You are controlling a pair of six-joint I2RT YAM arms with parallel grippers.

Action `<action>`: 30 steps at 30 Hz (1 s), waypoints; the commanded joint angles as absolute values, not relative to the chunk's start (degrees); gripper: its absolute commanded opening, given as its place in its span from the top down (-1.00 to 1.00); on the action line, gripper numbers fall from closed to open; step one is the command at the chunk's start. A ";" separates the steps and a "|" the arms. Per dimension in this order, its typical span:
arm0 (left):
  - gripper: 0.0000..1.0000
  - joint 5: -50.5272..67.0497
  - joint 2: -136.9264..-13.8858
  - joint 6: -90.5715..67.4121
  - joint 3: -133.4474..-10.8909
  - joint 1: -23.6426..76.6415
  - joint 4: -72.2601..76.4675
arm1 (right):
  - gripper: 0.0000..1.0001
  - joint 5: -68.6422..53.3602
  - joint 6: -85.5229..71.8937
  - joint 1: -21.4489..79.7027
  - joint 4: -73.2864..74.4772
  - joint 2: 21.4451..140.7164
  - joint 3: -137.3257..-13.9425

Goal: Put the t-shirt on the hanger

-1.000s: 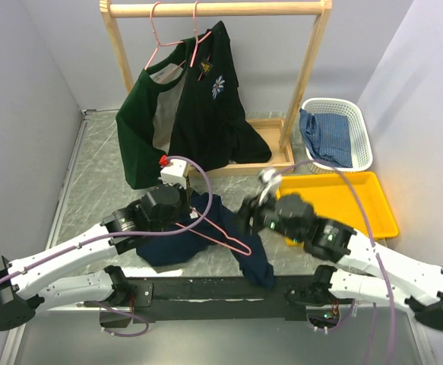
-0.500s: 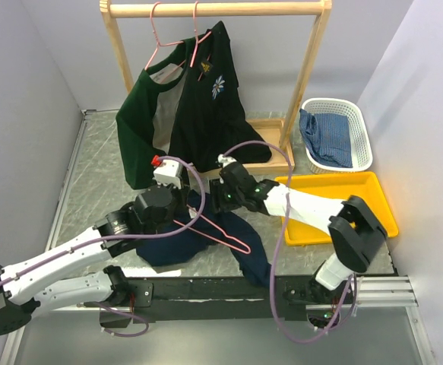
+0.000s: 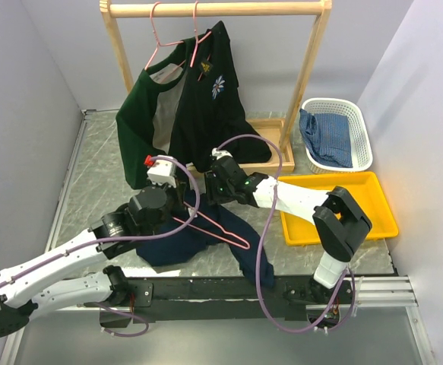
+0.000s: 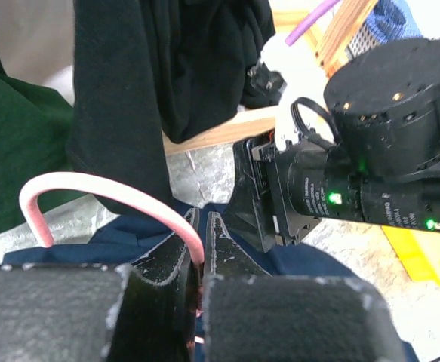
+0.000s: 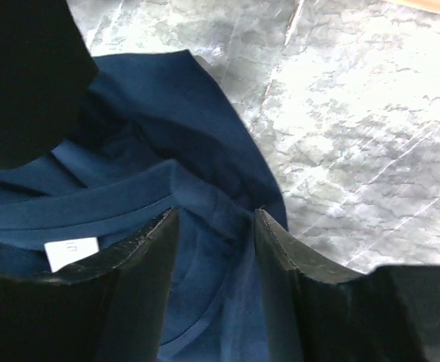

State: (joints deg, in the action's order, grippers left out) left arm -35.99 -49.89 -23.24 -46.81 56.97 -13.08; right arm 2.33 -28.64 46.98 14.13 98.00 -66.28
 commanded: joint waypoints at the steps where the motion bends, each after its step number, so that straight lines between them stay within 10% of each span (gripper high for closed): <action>1: 0.97 -38.50 -48.52 -22.85 -46.84 56.95 -10.10 | -0.05 5.10 -27.60 46.58 13.63 96.33 -65.92; 4: 0.98 -39.98 -49.22 -23.37 -47.28 56.95 -10.72 | 0.18 4.05 -27.42 46.58 12.83 96.33 -65.04; 5: 0.98 -40.43 -49.39 -23.47 -47.37 56.95 -10.90 | 0.61 3.96 -27.60 46.58 13.09 96.50 -65.21; 8: 0.97 -42.80 -49.05 -24.52 -47.20 56.95 -10.99 | 1.00 5.18 -28.65 46.50 12.66 93.53 -61.90; 30: 0.97 -53.87 -55.02 -35.41 -51.77 48.96 -16.87 | 1.00 3.43 -34.01 44.74 11.33 57.66 -41.31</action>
